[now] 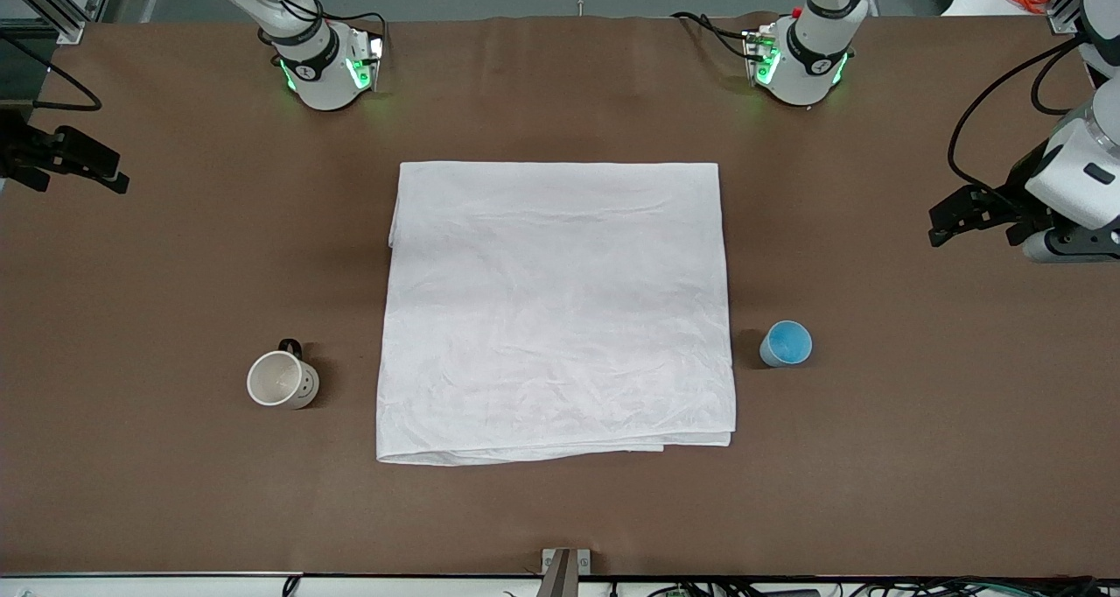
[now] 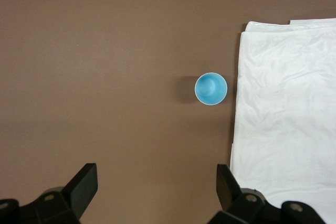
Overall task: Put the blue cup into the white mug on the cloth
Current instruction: 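Lower the right gripper to the white mug while the left gripper reaches the blue cup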
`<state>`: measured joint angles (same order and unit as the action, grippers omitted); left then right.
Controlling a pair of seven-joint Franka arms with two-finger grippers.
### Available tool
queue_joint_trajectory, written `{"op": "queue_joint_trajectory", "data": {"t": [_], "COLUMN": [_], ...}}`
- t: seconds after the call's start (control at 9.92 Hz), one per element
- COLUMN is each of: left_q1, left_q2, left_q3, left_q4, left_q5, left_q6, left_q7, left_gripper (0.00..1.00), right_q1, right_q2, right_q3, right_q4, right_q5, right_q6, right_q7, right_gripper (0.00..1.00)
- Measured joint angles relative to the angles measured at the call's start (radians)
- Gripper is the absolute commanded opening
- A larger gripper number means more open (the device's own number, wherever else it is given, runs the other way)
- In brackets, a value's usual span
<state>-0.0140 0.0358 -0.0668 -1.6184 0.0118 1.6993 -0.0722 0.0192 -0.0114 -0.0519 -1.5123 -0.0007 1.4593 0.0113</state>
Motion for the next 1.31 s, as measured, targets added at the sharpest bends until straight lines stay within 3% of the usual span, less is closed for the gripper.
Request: {"op": "queue_joint_trajectory", "data": {"t": [0.81, 1.01, 1.31], "left_q1": [-0.001, -0.003, -0.003], "left_q2": [0.004, 0.004, 0.027], "left_q3": [-0.002, -0.004, -0.009], "left_q4": [0.000, 0.001, 0.000], "left_q5": [0.000, 0.000, 0.000], "left_q6": [-0.004, -0.004, -0.005], "left_q7": [0.000, -0.001, 0.000], "left_gripper": [1.00, 1.00, 1.00], "right_q1": [0.014, 0.020, 0.037], "right_q2": [0.017, 0.035, 0.052], "right_q3": [0.005, 0.006, 0.006], "right_q4": [-0.024, -0.093, -0.263], "right_q5": [0.031, 0.095, 0.102], "right_q6": [-0.006, 0.071, 0.317], "right_q7": [0.000, 0.000, 0.000], "right_gripper": [1.00, 1.00, 1.00]}}
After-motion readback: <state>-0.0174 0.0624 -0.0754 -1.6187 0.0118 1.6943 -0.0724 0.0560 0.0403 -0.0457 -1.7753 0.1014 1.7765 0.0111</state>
